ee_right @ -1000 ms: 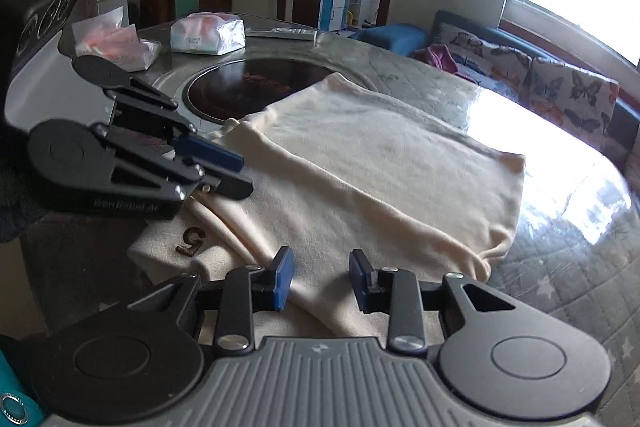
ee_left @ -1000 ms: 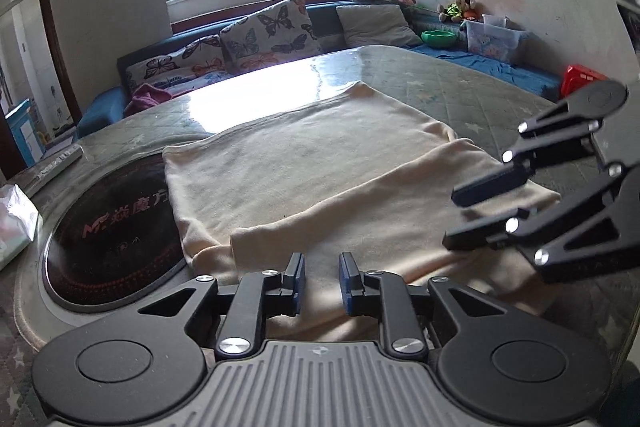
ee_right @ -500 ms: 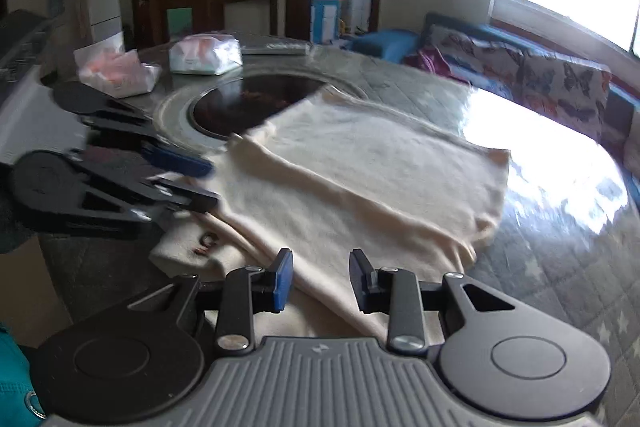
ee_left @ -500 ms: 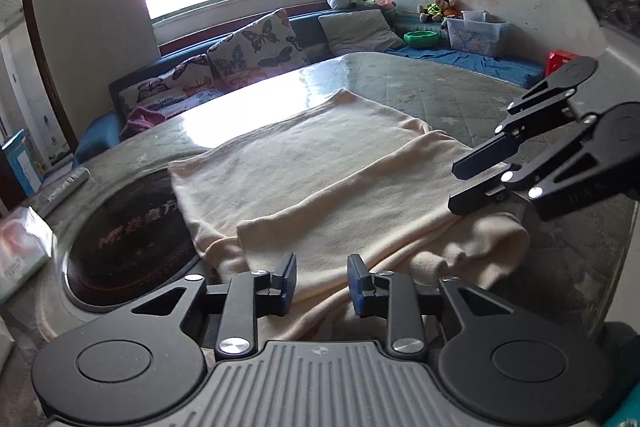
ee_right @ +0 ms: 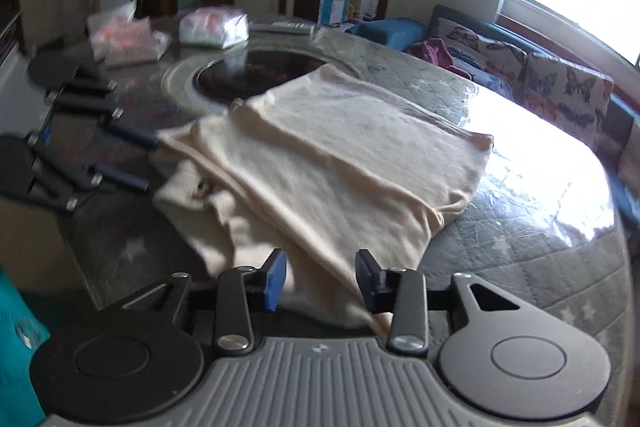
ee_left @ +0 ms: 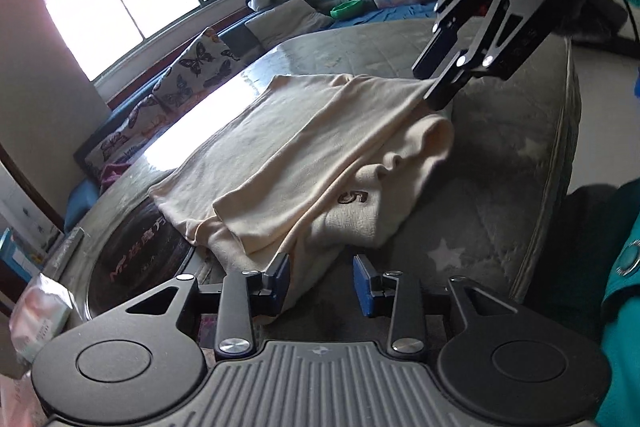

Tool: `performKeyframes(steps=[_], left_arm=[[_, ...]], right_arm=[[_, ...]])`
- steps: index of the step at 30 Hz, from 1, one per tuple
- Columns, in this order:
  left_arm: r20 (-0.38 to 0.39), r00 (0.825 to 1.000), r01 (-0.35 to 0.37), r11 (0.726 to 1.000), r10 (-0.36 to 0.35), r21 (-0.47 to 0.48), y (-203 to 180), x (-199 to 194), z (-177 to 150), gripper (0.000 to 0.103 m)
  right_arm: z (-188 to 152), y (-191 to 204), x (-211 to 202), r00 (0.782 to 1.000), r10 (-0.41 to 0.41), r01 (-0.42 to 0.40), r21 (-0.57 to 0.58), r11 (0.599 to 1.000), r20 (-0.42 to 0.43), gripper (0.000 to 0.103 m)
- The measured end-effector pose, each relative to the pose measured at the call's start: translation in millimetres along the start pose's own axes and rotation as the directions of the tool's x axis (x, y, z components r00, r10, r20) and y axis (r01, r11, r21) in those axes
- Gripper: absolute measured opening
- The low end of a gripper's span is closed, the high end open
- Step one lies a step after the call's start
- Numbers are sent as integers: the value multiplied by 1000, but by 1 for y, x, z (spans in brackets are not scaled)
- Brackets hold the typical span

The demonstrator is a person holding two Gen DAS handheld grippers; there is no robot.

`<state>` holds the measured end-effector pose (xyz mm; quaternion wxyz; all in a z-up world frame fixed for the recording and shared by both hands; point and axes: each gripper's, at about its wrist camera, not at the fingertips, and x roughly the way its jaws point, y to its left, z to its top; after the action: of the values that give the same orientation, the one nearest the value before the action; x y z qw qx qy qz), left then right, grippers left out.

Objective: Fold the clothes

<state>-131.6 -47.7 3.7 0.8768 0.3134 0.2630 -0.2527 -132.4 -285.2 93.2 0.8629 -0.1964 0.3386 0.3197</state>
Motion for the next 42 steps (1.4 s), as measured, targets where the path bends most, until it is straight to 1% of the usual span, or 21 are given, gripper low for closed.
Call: performKeyframes(steps=[4,5,6,7,9,10,14,20,21,24,25,26,27,28,29,32,33,34,37,39,42], left_arm=[[34,999,-10,999,8,52,-8,6,3,38],[42,999,-16,998,14,63,-10,8,3,38],[49,999,-16,998,13,64,-10,9,4,36],[54,998,-15,998,12,62,-9,11,5,28],[64,998,-10,999,7,53,-6,13,5,17],[68,998,-11,999,8,47,-4,14,5,12],[88,996,25,998,-19,-60,16,16,13,10],[103,993,80,973,-59,-215,47,27,23,9],[102,992,90,968,-68,-232,50,30,24,9],[89,993,96,961,-75,-261,55,37,23,9],[86,993,101,958,-81,-267,56,38,22,9],[84,993,103,958,-83,-268,55,37,21,9],[83,993,104,958,-85,-267,54,35,19,11],[84,993,103,961,-84,-258,52,33,18,14],[85,993,100,964,-82,-246,51,30,16,15],[82,994,83,979,-68,-187,40,24,11,23],[82,995,77,983,-64,-166,37,22,9,29],[82,995,68,987,-57,-145,33,21,7,32],[82,996,34,997,-28,-67,22,20,3,32],[72,997,21,999,-18,-40,19,23,0,30],[75,997,20,998,-15,-59,24,22,-4,10]], right_arm=[[-13,11,-4,999,-21,18,-93,995,-35,41],[-15,14,-3,999,-26,22,-114,993,-37,47],[-17,16,-3,999,-31,25,-134,991,-40,50],[-19,19,-3,999,-35,28,-154,988,-41,51],[-23,25,-3,998,-42,35,-194,980,-35,51],[-24,27,-2,999,-44,37,-216,976,-29,55],[-25,33,1,999,-41,41,-270,962,4,56],[-15,28,16,999,-1,13,-259,966,47,55],[-12,26,19,999,8,6,-251,968,52,54],[-4,17,28,998,44,-33,-194,980,54,44],[-1,12,30,997,62,-53,-161,985,51,34],[2,7,32,996,78,-71,-131,989,49,28],[4,4,33,995,85,-80,-108,991,46,26],[8,-2,33,994,97,-93,-73,993,45,20],[11,-8,34,993,108,-107,-38,994,44,16],[20,-21,32,990,129,-131,36,991,53,13],[21,-22,32,990,130,-132,43,990,57,13],[23,-25,31,990,129,-132,49,990,62,13],[28,-29,29,989,125,-130,59,990,74,12],[27,-29,28,989,124,-129,64,990,75,12],[23,-27,26,989,120,-125,68,990,81,11]])
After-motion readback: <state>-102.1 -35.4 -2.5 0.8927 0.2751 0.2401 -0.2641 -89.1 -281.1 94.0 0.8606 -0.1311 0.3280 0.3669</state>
